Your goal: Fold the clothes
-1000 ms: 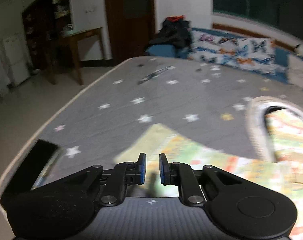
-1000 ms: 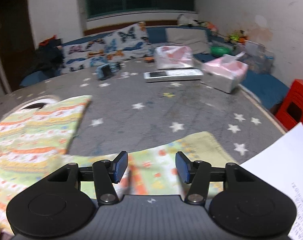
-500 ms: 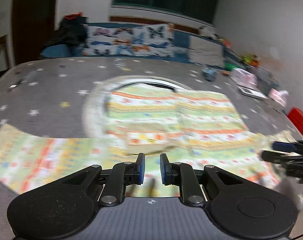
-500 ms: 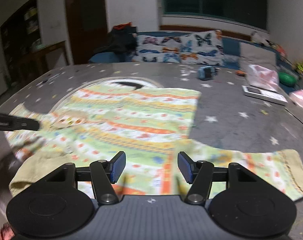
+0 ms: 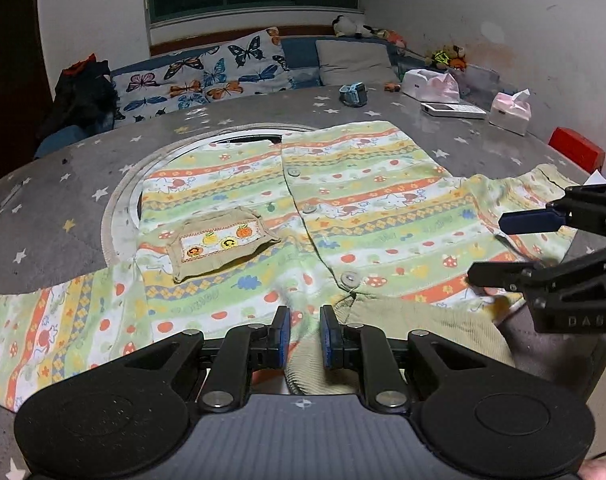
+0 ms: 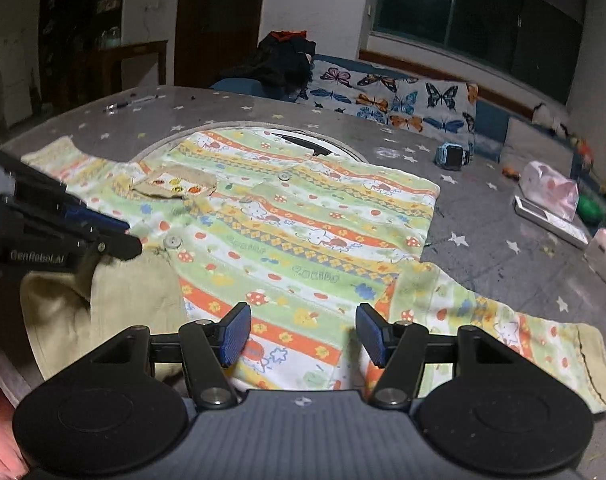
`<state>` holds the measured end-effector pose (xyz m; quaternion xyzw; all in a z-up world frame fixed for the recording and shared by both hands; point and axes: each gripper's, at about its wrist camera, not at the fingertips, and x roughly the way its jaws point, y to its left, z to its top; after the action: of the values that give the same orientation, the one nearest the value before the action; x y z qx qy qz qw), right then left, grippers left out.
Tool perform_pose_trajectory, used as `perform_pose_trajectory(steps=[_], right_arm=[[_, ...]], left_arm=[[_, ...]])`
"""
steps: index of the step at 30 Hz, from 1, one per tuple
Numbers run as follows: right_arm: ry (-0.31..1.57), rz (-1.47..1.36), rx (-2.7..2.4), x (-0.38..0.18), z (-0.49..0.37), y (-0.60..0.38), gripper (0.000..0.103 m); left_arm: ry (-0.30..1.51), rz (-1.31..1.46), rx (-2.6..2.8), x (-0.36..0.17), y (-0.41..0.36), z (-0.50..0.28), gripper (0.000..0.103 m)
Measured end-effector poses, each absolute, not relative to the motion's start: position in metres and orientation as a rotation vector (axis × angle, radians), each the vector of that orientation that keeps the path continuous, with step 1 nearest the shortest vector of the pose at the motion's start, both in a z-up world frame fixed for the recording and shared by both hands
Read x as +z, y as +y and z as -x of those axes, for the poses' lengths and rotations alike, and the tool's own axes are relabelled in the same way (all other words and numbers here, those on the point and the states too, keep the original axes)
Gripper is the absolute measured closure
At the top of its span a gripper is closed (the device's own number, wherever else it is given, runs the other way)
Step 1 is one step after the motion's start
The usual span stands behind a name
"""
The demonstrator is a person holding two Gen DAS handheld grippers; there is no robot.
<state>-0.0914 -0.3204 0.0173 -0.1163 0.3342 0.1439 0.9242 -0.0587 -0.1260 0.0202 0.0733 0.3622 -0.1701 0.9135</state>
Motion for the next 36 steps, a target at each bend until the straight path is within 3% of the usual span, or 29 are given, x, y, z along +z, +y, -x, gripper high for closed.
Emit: perform_pose_trajectory(steps=[3, 7, 16, 19, 29, 34, 36], right_arm=[[0.695, 0.222, 0.299, 0.014, 0.096, -0.323, 0.044], [0.688, 0.142, 0.277, 0.02, 0.101, -0.341, 0.044], [0.649, 0.037, -0.001, 0.025, 0.093, -0.429, 0.043], [0.638, 0.007, -0.146, 0.02, 0.086, -0.467, 0.043], [0.635, -0.211, -0.374, 0.001, 0.094, -0.546, 0.048], [0.621, -0.262, -0.393, -0.005, 0.093, -0.554, 0.058], [0.615, -0.262, -0.394, -0.005, 0.091, -0.552, 0.072]], left_arm=[[0.754, -0.118, -0.351, 0.026, -0.123, 0.056, 0.083], [0.731, -0.088, -0.355, 0.038, -0.12, 0.056, 0.069], [0.735, -0.037, -0.405, 0.047, -0.129, 0.057, 0.068], [0.751, -0.03, -0.41, 0.044, -0.133, 0.057, 0.058], [0.772, -0.04, -0.423, 0.04, -0.144, 0.057, 0.058], [0.779, -0.051, -0.425, 0.038, -0.149, 0.059, 0.058], [0.78, -0.048, -0.42, 0.038, -0.148, 0.058, 0.058]])
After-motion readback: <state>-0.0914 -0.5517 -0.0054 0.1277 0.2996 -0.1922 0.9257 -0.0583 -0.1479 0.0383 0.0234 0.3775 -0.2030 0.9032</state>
